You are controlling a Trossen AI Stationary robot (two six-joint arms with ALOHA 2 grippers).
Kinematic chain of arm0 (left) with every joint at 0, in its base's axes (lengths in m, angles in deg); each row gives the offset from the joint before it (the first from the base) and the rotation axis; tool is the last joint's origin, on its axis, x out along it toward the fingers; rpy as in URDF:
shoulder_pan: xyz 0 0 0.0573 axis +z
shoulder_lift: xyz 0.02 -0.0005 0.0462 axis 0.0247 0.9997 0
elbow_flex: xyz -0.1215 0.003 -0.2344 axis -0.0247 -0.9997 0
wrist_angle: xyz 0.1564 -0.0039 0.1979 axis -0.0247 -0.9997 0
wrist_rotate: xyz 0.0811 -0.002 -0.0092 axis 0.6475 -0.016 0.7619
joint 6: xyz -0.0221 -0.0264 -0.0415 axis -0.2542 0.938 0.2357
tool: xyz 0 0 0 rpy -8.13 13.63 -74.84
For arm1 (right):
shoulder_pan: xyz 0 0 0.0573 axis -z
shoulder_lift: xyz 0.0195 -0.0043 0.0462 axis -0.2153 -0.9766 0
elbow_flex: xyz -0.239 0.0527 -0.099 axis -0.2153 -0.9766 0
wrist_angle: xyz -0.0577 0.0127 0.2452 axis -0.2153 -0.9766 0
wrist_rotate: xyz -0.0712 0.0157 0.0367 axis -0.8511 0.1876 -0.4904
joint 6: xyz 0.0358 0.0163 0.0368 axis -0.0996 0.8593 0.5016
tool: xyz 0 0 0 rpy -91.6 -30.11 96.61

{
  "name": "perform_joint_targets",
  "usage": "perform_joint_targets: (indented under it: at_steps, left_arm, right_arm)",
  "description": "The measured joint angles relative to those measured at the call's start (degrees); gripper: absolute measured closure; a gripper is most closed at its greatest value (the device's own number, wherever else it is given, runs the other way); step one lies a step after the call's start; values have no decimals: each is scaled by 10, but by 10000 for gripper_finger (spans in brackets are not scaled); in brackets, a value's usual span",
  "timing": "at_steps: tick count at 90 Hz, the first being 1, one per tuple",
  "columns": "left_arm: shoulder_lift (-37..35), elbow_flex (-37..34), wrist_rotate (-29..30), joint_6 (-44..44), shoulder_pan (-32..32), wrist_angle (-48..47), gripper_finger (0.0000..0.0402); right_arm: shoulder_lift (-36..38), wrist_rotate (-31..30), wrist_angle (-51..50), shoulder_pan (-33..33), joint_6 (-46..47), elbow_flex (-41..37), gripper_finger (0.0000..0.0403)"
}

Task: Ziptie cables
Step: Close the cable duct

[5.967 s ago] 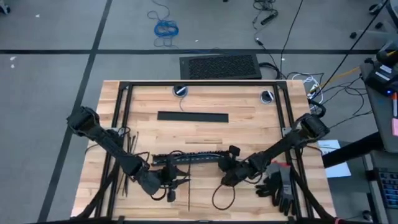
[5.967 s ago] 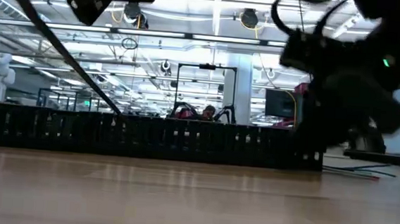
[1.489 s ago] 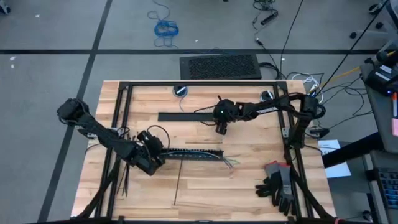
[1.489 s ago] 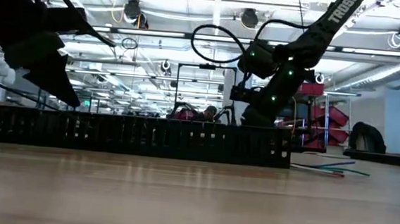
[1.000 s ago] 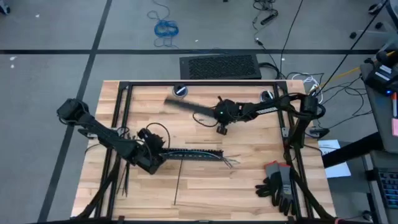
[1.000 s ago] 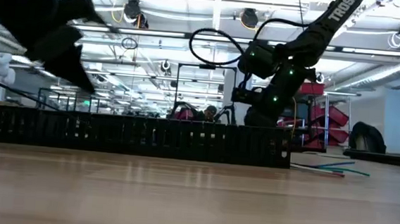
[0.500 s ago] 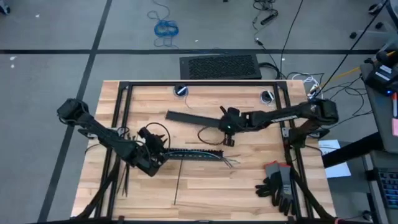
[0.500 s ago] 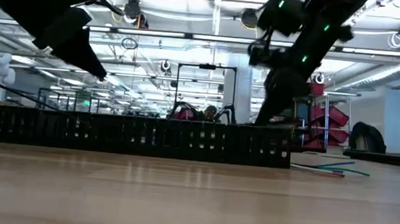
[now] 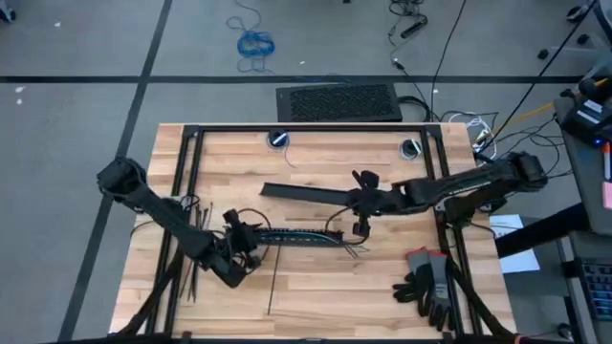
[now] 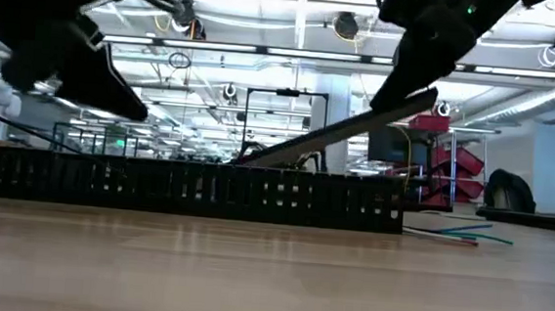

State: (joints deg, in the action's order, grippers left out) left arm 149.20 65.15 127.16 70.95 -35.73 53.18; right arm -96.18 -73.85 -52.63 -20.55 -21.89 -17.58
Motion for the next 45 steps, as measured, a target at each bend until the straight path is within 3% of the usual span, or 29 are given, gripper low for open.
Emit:
perform_joint_targets:
  at_steps: [13, 25, 45]
  left_arm:
    - [35, 0, 42, -31, 29, 2, 308]
    - [50, 0, 44, -66, 71, 9, 308]
    - [54, 0, -49, -160, 125, 64, 298]
  right_arm:
    - [7, 38, 15, 0, 9, 0, 402]
    - [7, 63, 35, 0, 9, 1, 402]
    - [8, 71, 48, 0, 5, 1, 402]
